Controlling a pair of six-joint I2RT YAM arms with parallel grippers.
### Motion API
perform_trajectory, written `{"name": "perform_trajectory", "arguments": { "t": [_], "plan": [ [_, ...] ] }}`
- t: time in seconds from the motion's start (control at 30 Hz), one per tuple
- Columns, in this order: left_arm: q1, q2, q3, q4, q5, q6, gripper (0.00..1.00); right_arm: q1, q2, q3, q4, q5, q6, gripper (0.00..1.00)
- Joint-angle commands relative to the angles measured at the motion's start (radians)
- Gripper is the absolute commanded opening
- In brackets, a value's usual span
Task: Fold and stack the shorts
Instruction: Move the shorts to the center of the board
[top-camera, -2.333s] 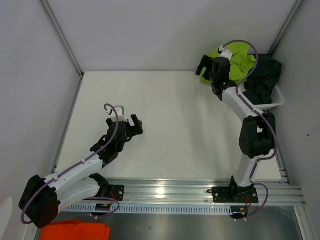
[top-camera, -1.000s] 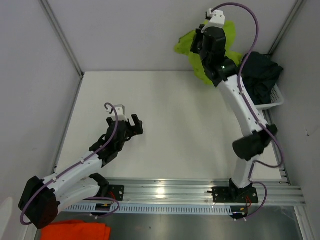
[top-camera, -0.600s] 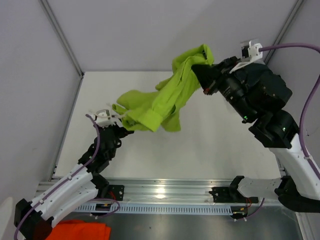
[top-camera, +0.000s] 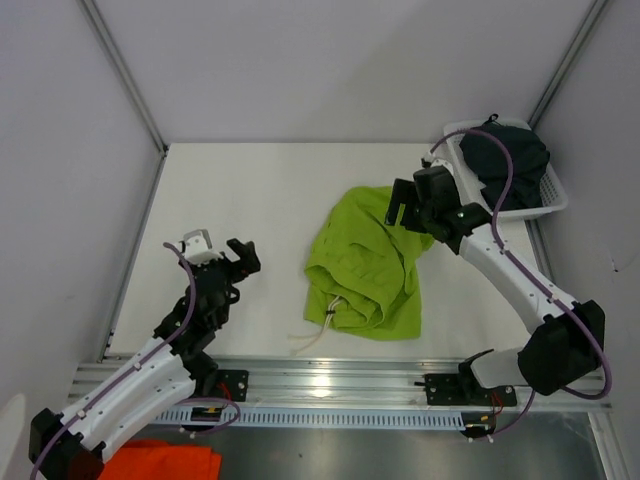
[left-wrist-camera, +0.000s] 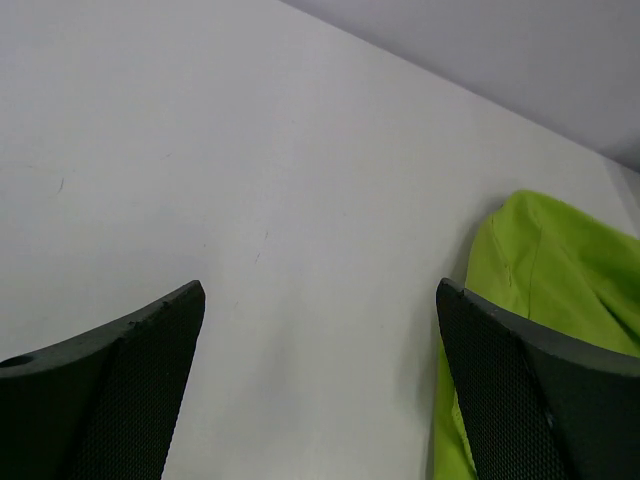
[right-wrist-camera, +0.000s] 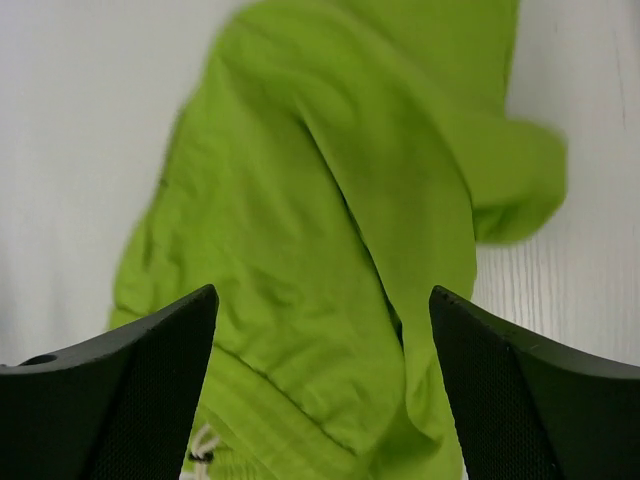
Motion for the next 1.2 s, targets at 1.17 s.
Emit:
{"name": "perform_trajectory", "arguments": {
  "t": [1.17],
  "plan": [
    [0.003,0.669,0.206,0.29,0.879,0.091,0.87,0.767,-0.148,-0.472,0.063,0.363,0.314,0.77]
  ]
}}
